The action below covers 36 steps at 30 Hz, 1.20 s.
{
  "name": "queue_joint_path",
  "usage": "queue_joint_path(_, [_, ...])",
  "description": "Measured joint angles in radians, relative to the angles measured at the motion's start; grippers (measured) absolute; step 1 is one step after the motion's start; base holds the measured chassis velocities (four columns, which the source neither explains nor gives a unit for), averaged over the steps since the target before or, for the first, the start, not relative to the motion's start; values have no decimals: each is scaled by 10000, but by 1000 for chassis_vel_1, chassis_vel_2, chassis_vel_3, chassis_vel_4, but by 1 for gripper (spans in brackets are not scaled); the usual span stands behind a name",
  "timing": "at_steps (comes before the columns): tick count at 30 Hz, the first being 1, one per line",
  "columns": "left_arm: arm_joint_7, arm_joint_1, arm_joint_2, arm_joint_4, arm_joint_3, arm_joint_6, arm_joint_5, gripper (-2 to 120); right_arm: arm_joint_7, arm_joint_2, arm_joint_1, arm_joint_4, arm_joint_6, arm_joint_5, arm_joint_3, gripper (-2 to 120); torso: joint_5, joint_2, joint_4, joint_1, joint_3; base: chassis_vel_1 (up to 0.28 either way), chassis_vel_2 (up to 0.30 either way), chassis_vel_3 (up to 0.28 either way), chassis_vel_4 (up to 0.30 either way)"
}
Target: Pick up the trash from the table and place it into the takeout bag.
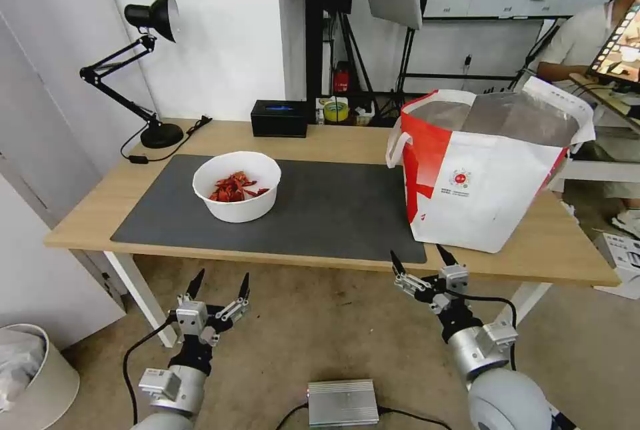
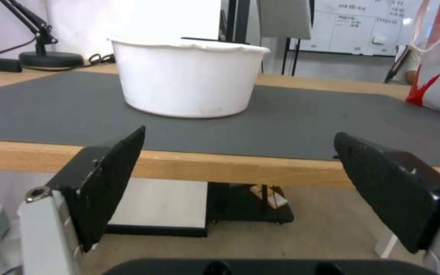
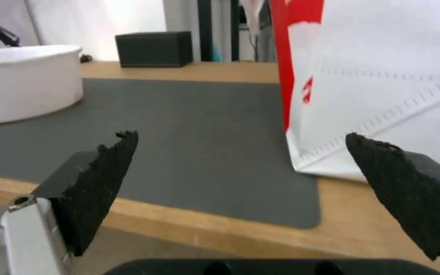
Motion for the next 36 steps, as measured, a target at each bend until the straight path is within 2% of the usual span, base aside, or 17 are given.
queue_joint_path(23, [-148,-398,169,70,1,138,-282,100,151,125,-150,32,-29,-26,-43,100,-2,0,1,1,0,0,0,0,0])
queue_joint_path(27, [-478,-844,599,-74,-106,594,-1071,100,148,123,-148,35,-29,-26,-45,100,-3,-1,1,2,1,0,0,0,0])
queue_joint_path(29, [-721,-1103,893,-211,-204,942,-1682,100,147,123,-147,35,-28,-26,-45,100,-2,-1,-1,2,0,0,0,0,0])
queue_joint_path(30, [-1033,-1430,1290,-351,-341,1373,-2434,100,146,122,-146,36,-29,-26,-46,100,-3,-2,0,1,1,0,0,0,0])
queue_joint_path(31, [-1033,-1430,1290,-351,-341,1373,-2434,100,146,122,-146,36,-29,-26,-46,100,-3,-2,0,1,1,0,0,0,0])
queue_joint_path(32, [-1352,-1767,1781,-489,-515,1787,-3171,100,145,122,-145,37,-29,-27,-46,100,-3,-2,-1,1,1,0,0,0,0])
queue_joint_path(33, [-1450,-1877,1973,-533,-570,1952,-3434,100,144,122,-145,37,-29,-26,-47,100,-3,-2,1,2,1,0,0,0,0])
queue_joint_path(34, [-1908,-2376,2882,-742,-818,2681,-4827,100,144,122,-143,38,-29,-26,-46,100,-3,-2,1,1,2,0,0,0,0])
queue_joint_path(35, [-1908,-2376,2882,-742,-818,2681,-4827,100,144,122,-143,38,-29,-26,-46,100,-3,-2,1,1,2,0,0,0,0])
queue_joint_path(36, [-2133,-2644,3331,-798,-911,3009,-5549,100,140,121,-142,38,-29,-26,-48,100,-3,-2,1,1,1,0,0,0,0])
